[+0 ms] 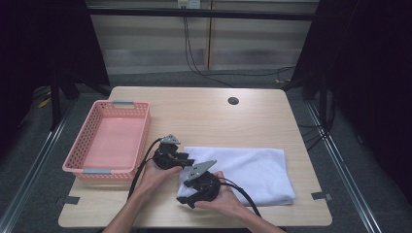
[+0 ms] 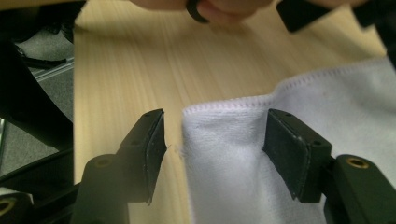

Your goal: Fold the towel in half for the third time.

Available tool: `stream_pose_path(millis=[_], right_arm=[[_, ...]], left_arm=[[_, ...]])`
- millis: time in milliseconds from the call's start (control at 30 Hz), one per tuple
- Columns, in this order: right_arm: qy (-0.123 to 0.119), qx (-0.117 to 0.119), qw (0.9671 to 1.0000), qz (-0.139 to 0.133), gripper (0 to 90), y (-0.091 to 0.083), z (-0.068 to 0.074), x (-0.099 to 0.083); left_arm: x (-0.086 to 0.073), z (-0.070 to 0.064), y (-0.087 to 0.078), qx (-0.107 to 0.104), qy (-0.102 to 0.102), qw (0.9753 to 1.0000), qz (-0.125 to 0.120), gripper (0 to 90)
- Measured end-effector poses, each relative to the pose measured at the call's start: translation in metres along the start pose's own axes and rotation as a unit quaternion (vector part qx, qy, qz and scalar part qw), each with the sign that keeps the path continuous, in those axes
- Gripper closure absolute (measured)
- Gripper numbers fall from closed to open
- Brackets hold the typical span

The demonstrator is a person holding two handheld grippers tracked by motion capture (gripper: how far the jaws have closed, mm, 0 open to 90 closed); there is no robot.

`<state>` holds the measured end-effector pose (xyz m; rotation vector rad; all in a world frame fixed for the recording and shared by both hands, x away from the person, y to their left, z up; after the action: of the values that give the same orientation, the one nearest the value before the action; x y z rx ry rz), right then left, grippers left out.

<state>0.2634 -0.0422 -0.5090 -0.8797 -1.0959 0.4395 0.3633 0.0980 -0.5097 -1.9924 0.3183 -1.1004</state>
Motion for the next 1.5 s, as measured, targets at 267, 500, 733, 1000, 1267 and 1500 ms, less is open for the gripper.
stream_pose_path(millis=[267, 500, 733, 1000, 1267, 1500], right_arm=[[-0.067, -0.045, 0.9967, -0.008, 38.7, 0.003, 0.010, -0.012], [-0.076, -0.074, 0.9944, -0.005, 56.0, 0.001, 0.009, -0.012], [-0.043, -0.077, 0.9960, -0.011, 76.8, -0.001, 0.000, -0.011], [0.012, -0.038, 0.9990, -0.018, 78.0, -0.004, -0.007, -0.013], [0.010, -0.036, 0.9992, -0.016, 77.9, -0.006, -0.005, -0.014], [0.011, -0.034, 0.9992, -0.015, 77.8, -0.006, -0.005, -0.014]], left_arm=[[0.004, 0.003, -0.009, 0.015, -0.023, 0.9993, -0.024, 49.7], [0.004, 0.020, -0.018, 0.034, -0.047, 0.9972, -0.046, 46.5], [0.011, 0.024, -0.005, 0.043, -0.034, 0.9983, -0.020, 38.9], [0.011, 0.025, 0.003, 0.042, -0.026, 0.9987, -0.004, 35.1], [0.009, 0.025, 0.007, 0.052, -0.009, 0.9986, 0.006, 32.7], [0.013, 0.021, 0.015, 0.033, 0.036, 0.9988, -0.003, 53.0]])
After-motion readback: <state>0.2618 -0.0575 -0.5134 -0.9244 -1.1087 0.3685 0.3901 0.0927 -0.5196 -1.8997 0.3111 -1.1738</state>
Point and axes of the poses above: each handheld gripper's, and its own axes: y roughly forward along the jaws, x roughly out of its top, z roughly to its left, the point moved 2 cm from there along y, roughly forward along the jaws, and after that the axes turned 10 degrees about z, right-handed, at the moved point
